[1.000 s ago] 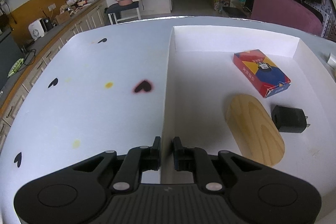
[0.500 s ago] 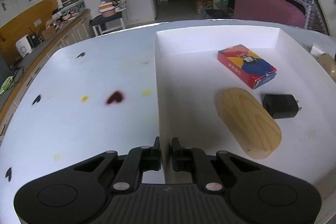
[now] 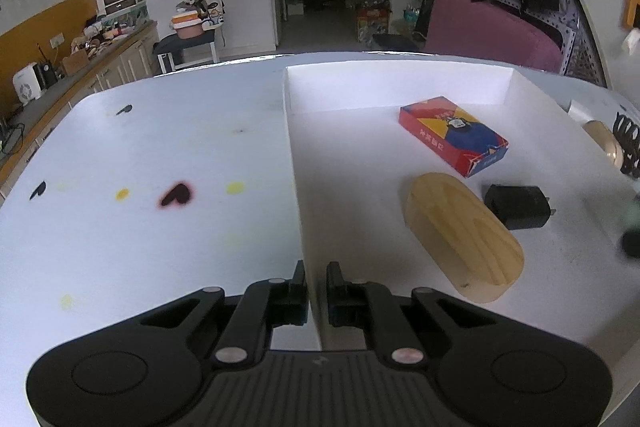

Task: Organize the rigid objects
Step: 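Carry the pale green disc into the white box and release it, then move the right gripper back and grasp the black smartwatch, then carry the black smartwatch into the white box beside the charger and release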

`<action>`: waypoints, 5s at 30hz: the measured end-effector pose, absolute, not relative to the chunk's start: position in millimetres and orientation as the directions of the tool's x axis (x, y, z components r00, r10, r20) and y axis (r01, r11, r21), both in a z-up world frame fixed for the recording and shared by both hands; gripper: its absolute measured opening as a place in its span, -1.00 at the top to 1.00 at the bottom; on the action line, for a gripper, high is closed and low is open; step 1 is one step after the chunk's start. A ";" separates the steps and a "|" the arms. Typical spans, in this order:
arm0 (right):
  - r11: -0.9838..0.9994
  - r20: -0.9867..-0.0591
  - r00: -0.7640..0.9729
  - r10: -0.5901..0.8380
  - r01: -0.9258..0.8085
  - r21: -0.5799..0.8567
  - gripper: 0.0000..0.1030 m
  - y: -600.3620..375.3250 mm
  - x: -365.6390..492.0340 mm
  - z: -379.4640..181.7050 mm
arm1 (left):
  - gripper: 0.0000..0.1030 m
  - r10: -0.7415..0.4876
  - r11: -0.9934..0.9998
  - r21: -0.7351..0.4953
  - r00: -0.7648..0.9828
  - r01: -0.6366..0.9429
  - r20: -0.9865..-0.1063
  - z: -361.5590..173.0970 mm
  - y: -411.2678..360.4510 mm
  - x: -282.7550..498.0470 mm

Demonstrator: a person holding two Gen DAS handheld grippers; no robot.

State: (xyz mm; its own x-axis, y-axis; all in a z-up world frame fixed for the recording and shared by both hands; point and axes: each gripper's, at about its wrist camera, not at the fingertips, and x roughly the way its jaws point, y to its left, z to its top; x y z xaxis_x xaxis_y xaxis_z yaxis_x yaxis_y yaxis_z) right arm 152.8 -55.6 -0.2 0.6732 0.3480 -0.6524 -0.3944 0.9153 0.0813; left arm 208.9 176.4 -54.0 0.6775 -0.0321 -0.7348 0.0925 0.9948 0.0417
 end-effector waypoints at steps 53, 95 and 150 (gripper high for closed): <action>0.960 -0.659 0.709 0.252 -0.271 0.075 -0.37 -77.3 150.2 2.8 | 0.87 -0.005 0.997 0.050 0.661 0.065 -0.751 -50.1 174.2 208.3; 0.981 -0.714 0.673 0.193 -0.124 0.149 -0.07 -165.3 227.4 -48.1 | 0.87 -0.008 0.997 0.048 0.669 0.065 -0.744 -51.0 174.2 206.3; 0.843 -0.781 0.563 0.271 -0.530 -0.090 0.07 -57.0 215.5 -20.4 | 0.87 -0.005 0.996 0.059 0.672 0.073 -0.741 -50.9 173.9 205.6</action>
State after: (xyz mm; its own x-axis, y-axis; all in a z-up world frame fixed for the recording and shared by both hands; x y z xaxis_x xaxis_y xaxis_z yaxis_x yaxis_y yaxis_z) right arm 215.5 -57.0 -20.4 0.5628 0.2711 -0.7808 -0.5302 0.8431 -0.0895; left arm 205.6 173.9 -50.9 0.6718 -0.0050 -0.7407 0.0726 0.9956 0.0592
